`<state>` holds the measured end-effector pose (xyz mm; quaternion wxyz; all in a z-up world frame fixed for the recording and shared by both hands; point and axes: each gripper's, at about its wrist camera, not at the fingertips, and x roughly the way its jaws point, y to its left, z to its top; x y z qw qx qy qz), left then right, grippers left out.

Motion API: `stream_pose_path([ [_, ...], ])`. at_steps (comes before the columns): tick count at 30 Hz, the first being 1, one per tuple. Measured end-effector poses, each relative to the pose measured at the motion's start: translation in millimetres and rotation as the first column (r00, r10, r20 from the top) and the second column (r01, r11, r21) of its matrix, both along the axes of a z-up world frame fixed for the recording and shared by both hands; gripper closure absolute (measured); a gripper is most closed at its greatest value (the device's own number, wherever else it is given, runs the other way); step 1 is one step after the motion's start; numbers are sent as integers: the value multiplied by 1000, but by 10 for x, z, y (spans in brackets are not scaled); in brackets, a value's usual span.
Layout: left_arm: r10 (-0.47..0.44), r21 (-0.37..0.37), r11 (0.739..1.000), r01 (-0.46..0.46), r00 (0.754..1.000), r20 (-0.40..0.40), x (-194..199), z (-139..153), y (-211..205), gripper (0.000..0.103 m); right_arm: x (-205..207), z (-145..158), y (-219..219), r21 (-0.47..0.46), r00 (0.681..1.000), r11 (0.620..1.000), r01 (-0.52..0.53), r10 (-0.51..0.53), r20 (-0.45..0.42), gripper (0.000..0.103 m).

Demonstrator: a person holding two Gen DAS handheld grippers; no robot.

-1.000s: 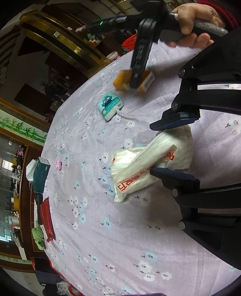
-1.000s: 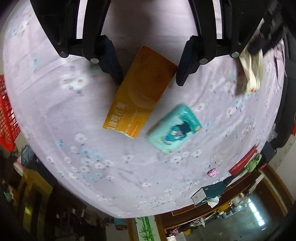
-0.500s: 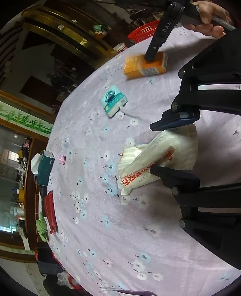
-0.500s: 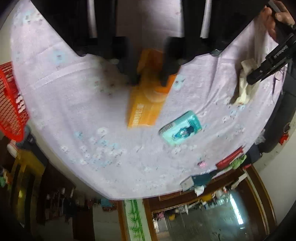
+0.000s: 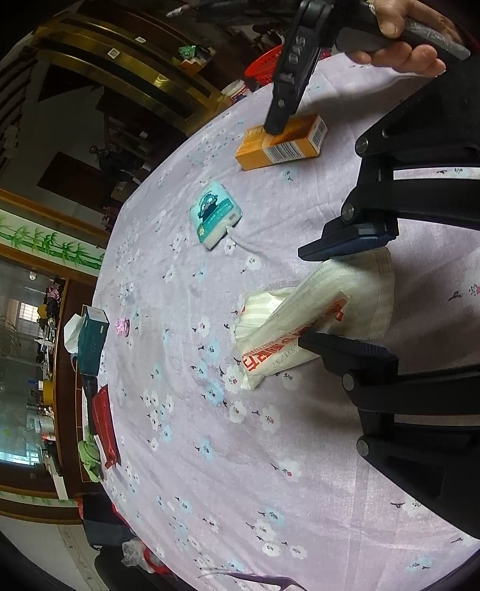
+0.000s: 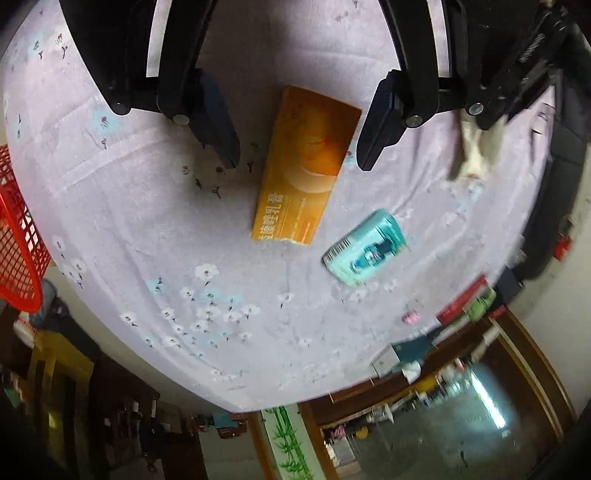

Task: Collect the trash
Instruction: 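Lift the white wrapper and orange tissue box above the table with both tools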

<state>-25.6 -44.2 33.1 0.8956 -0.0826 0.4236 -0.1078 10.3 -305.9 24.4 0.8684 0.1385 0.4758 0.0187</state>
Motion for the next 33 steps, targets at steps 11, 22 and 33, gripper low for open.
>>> stream_pose_path([
  [11,3,34,999,-4,1000,28,-15,-59,-62,64,22,-131,142,-103,999,994,-32,33,9,52],
  [22,-39,55,998,31,988,152,-334,103,-377,64,-514,167,41,-48,979,998,-45,53,196,52],
  [33,-101,80,993,89,982,162,-408,179,-684,64,-696,264,-153,-6,973,1000,-26,27,228,52],
])
